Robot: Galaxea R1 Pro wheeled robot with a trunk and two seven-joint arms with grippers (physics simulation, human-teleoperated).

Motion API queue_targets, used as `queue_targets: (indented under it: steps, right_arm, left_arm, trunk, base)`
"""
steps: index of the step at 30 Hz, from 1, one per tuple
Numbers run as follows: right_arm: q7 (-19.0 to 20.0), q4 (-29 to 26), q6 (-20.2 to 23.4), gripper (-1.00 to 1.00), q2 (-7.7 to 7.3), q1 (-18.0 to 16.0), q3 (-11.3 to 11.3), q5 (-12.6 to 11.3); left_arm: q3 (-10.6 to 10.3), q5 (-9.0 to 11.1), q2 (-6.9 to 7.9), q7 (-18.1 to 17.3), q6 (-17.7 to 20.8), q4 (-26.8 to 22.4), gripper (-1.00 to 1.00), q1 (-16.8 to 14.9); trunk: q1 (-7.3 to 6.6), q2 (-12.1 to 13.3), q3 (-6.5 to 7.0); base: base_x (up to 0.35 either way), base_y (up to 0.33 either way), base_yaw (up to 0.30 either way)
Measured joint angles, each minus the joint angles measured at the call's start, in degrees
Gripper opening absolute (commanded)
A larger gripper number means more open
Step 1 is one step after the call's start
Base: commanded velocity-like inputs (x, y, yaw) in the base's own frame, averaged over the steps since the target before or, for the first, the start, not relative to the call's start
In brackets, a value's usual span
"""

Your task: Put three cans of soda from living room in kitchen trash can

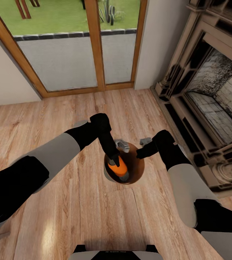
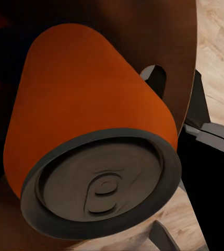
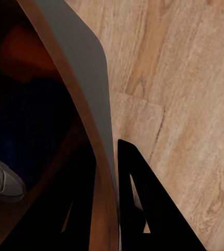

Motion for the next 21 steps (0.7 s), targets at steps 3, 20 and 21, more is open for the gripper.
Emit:
queue_targets:
  steps: [3,20,21]
  right_arm:
    - [0.00,0.00,0.03,-1.00,0.07,0.00,0.02,-0.07]
    - [-0.29,-0.07,-0.81,-1.00,0.21,0.01,0.11,2.34]
    - [-0.38,-0.08,-0.76,-1.00,0.21,0.02,0.12,2.82]
  left_arm:
    - [0.00,0.01,0.01,0.00,0.00,-0.03,-1.00,0.01]
    - [0.12,0.46,0.02,1.60,-0.02,0.00,-1.00,1.48]
    - [0.18,0.72,-0.01,2.11,-0.01,-0.01,-1.00,1.79]
  trunk:
    - [0.00,0.00,0.00]
    - [0.00,0.00,0.00]
    - [0.00,0.00,0.00]
  base:
    - [0.000,0.000,0.000]
    - [0.000,0.000,0.000]
    - [0.000,0.000,0.000]
